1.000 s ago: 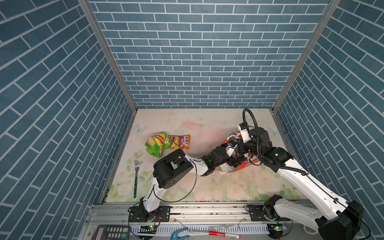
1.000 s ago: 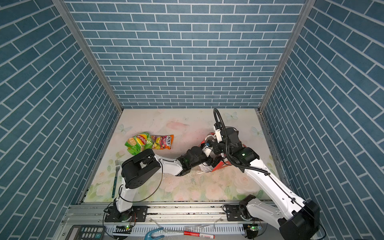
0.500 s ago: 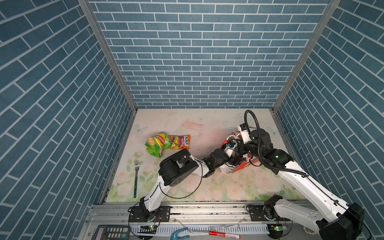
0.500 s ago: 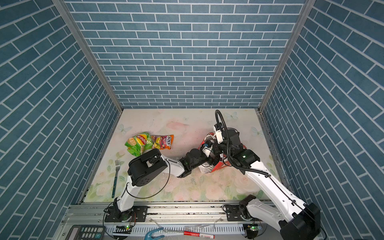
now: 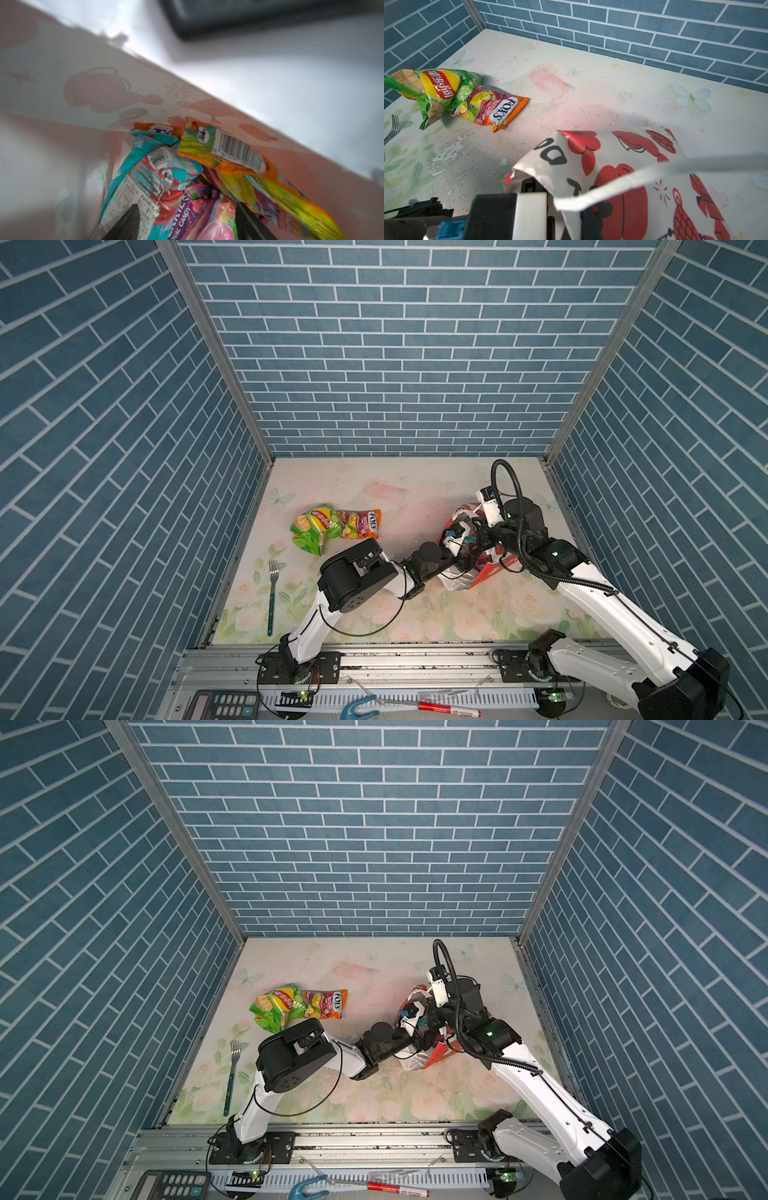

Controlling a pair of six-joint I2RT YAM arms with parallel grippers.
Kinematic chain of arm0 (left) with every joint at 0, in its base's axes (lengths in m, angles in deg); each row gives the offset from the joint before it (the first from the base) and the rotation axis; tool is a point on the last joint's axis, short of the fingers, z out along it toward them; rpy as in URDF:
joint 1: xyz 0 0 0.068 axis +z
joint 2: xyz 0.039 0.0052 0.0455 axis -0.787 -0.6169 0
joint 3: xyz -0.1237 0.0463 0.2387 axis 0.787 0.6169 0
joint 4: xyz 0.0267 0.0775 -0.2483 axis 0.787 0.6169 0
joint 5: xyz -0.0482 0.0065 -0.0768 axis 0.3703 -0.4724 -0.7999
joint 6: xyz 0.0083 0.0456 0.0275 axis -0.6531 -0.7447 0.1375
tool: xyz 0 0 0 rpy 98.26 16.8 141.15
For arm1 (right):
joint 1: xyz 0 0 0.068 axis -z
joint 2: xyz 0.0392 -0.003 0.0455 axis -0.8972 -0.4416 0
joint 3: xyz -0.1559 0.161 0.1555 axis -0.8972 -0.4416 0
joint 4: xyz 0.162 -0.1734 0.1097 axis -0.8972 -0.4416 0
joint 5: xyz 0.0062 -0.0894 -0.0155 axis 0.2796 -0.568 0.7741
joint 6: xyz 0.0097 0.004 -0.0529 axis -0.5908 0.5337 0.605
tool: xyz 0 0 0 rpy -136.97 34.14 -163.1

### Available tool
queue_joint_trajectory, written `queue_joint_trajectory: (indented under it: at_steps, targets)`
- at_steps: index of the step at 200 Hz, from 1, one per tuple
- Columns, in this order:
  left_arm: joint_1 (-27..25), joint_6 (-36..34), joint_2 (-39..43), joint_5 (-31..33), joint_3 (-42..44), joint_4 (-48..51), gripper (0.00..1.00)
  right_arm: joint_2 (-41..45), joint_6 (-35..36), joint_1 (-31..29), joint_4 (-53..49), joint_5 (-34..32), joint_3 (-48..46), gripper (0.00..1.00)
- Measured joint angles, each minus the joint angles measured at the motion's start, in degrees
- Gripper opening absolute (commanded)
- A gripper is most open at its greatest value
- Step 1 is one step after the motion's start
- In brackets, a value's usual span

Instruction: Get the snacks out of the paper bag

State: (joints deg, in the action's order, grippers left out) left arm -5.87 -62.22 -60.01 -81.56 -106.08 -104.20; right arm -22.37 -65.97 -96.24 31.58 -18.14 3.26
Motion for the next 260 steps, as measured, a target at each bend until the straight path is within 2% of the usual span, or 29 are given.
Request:
queue_joint_trajectory:
  at_steps: [25,84,260]
  targets:
    - [0.0,-0.7,0.0,-1.9,0.1,-0.5,0.63,0.2,0.0,0.6,0.0,0.2,0.0,0.00]
    - [0.0,-3.3,0.1,-4.3,0.2,-0.3,0.64,0.2,0.1,2.6,-1.9,2.6,1.3,0.00]
    - [0.0,-4.1,0.3,-5.0,-6.7,0.1,0.65,0.1,0.1,3.9,-1.4,5.8,1.4,0.00]
